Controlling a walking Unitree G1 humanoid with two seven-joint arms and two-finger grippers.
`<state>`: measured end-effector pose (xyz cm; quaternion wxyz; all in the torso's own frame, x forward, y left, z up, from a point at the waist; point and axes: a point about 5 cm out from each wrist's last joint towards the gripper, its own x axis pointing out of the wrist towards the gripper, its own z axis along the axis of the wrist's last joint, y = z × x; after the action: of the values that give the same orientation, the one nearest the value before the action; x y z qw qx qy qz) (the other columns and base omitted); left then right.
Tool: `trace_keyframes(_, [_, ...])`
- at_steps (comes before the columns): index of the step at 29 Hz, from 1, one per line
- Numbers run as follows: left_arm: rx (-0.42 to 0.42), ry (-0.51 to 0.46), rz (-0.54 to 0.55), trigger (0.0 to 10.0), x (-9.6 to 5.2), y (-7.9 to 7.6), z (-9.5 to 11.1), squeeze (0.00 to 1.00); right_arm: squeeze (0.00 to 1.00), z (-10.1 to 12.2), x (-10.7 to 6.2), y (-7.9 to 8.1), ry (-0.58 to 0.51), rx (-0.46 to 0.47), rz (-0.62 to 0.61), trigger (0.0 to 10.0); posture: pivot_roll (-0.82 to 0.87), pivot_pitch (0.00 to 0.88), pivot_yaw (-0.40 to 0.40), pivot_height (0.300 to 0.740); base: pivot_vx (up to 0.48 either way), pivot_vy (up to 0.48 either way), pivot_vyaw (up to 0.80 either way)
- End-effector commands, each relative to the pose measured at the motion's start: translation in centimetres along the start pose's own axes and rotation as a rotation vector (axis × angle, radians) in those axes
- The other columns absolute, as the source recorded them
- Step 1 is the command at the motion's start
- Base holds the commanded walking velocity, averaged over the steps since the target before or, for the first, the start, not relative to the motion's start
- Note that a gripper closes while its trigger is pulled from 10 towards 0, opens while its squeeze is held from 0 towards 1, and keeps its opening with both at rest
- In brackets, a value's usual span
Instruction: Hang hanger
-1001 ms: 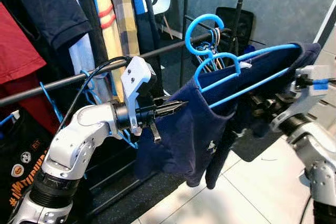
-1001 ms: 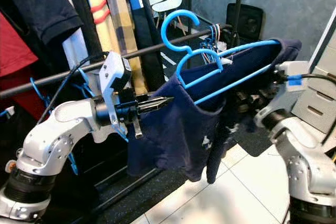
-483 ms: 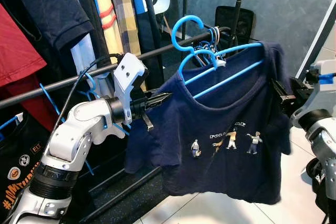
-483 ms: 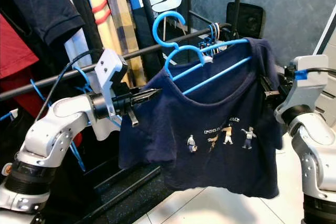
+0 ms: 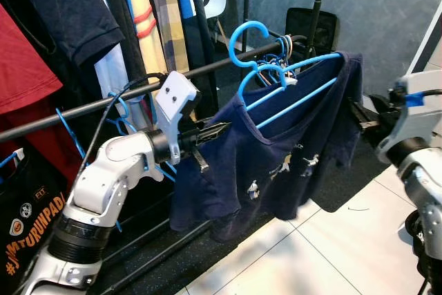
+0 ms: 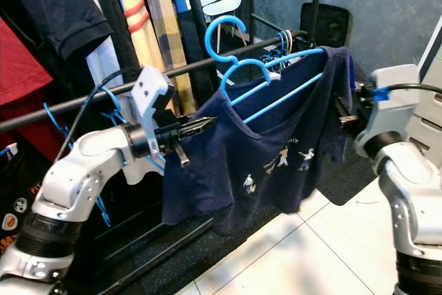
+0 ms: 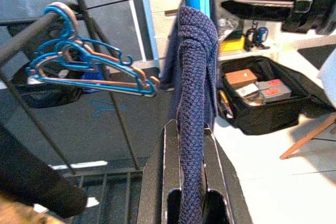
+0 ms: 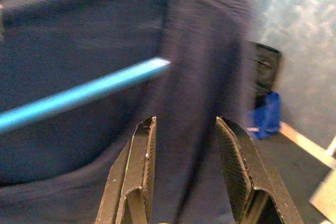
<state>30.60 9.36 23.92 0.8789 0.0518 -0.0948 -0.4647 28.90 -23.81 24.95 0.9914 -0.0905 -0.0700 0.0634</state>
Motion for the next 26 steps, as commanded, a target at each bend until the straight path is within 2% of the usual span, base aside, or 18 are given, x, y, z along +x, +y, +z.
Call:
trace_keyframes(1, [0.025,-0.034,-0.004,10.0,0.1,-0.2,0.7,0.00,0.00,0.8,0.2,1.4,-0.040,0.009,0.072,10.0,-0.16,0.000,0.064,0.740,0.000,0.000,0.00])
trace_keyframes(4, [0.023,-0.041,-0.015,10.0,0.3,-0.5,0.9,0.00,0.00,0.8,0.2,2.0,-0.034,0.015,0.101,10.0,-0.16,0.000,0.065,0.740,0.000,0.000,0.00])
trace_keyframes(5, [0.022,-0.043,-0.020,10.0,0.3,-0.7,0.9,0.00,0.99,0.7,0.2,2.1,-0.026,0.014,0.099,10.0,-0.16,0.000,0.064,0.740,0.000,0.000,0.00])
trace_keyframes(7, [0.018,-0.046,-0.023,10.0,0.3,-0.8,0.9,0.00,1.00,0.4,0.2,2.1,-0.009,-0.001,0.092,10.0,-0.16,0.000,0.064,0.740,0.000,0.000,0.00])
trace_keyframes(9, [0.017,-0.045,-0.026,10.0,0.3,-0.9,0.8,0.00,1.00,0.2,0.2,2.3,0.003,-0.002,0.092,10.0,-0.16,0.000,0.064,0.740,0.000,0.000,0.00])
trace_keyframes(10, [0.017,-0.044,-0.027,10.0,0.3,-0.9,0.8,0.00,0.69,0.1,0.2,2.4,0.004,0.000,0.092,10.0,-0.16,0.000,0.064,0.740,0.000,0.000,0.00])
trace_keyframes(11, [0.016,-0.045,-0.031,10.0,0.3,-1.0,0.8,0.00,0.25,0.0,0.2,2.6,0.010,0.010,0.102,10.0,-0.16,0.000,0.064,0.740,0.000,0.000,0.00])
trace_keyframes(14, [0.016,-0.046,-0.032,10.0,0.3,-1.0,0.8,0.00,0.25,0.0,0.2,2.7,0.011,0.013,0.105,10.0,-0.16,0.000,0.064,0.740,0.000,0.000,0.00])
trace_keyframes(15, [0.016,-0.046,-0.036,10.0,0.3,-1.0,0.9,0.00,0.00,-0.1,0.2,2.6,0.017,0.009,0.097,10.0,-0.16,0.000,0.064,0.740,0.000,0.000,0.00])
trace_keyframes(19, [0.015,-0.044,-0.043,10.0,0.2,-1.0,0.8,0.00,0.00,-0.1,0.3,2.1,0.021,0.001,0.065,10.0,-0.16,0.000,0.064,0.740,0.000,0.000,0.00])
trace_keyframes(24, [0.017,-0.039,-0.048,10.0,0.1,-1.0,0.7,0.00,0.00,0.4,0.6,0.8,0.008,-0.036,-0.032,10.0,-0.16,0.000,0.062,0.740,0.000,0.000,0.00])
trace_keyframes(26, [0.017,-0.039,-0.048,10.0,0.1,-1.0,0.7,0.00,0.00,0.4,0.6,0.8,0.008,-0.036,-0.032,10.0,-0.16,0.000,0.062,0.740,0.000,0.000,0.00])
